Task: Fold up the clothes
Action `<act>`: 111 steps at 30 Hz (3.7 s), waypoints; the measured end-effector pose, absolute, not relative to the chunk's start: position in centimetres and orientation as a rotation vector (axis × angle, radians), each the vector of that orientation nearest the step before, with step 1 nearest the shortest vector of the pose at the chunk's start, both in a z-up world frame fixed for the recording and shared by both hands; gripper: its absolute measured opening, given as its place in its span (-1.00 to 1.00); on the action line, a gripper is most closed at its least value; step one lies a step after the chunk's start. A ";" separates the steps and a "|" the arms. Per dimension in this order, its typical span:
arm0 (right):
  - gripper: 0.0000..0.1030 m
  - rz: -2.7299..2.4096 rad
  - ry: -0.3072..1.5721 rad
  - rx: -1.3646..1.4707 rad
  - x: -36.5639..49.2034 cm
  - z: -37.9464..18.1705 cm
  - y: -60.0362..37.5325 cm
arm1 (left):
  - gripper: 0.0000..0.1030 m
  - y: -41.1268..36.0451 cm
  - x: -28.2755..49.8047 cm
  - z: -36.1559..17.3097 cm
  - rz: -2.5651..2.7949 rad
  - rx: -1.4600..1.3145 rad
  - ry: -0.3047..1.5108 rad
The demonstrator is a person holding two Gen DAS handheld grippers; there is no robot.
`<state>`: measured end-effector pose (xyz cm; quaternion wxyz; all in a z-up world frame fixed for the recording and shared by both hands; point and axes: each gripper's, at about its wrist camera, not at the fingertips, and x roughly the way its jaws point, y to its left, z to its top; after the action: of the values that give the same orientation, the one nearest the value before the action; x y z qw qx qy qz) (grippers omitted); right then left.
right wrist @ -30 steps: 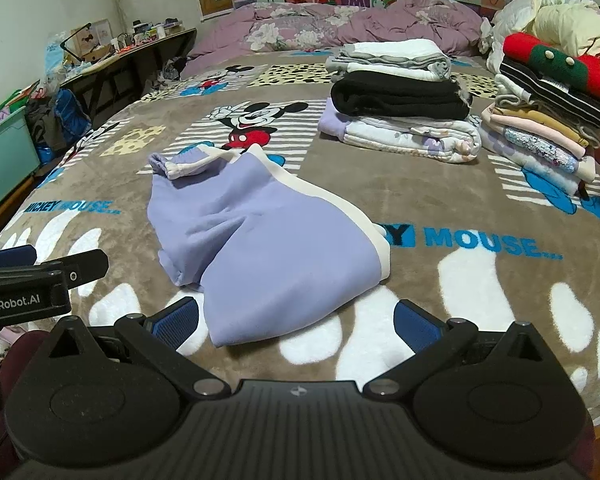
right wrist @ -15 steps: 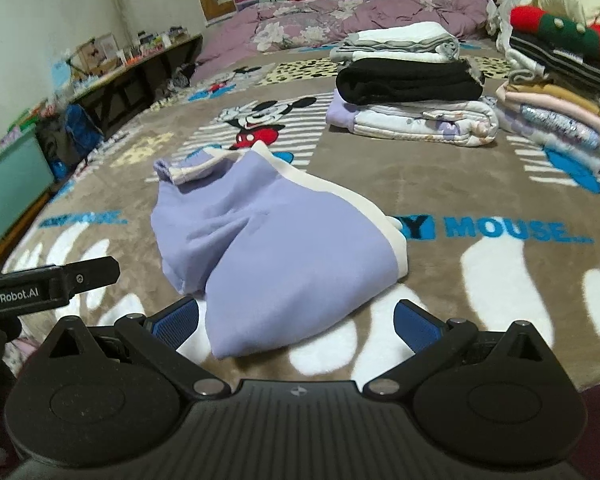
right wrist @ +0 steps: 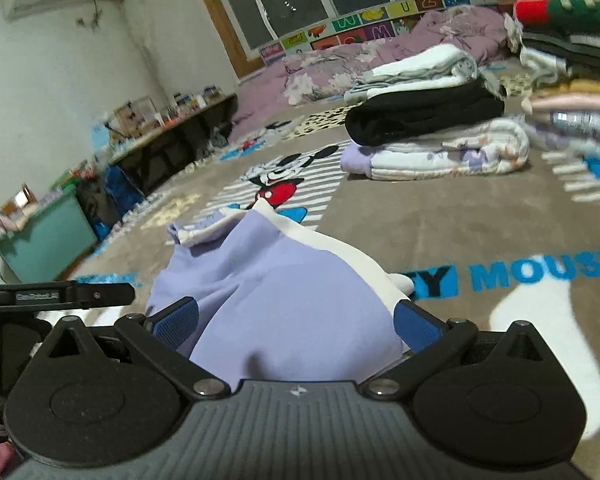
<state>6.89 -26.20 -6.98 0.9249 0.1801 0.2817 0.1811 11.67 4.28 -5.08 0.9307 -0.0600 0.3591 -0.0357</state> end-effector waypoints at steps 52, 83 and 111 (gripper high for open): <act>1.00 0.438 0.622 0.516 11.6 -12.7 -28.5 | -0.81 13.8 28.3 -9.3 -0.197 -0.560 0.703; 1.00 0.400 0.536 0.467 9.8 -11.5 -28.0 | -0.85 35.3 20.3 15.8 0.359 -0.272 0.290; 1.00 0.434 0.564 0.687 10.2 -12.2 -30.4 | -0.85 15.9 19.9 5.4 0.145 -0.073 0.446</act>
<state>10.24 -30.39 -12.16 0.8801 0.3299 0.2708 0.2081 19.93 15.86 5.44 0.9720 -0.0361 0.2210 0.0717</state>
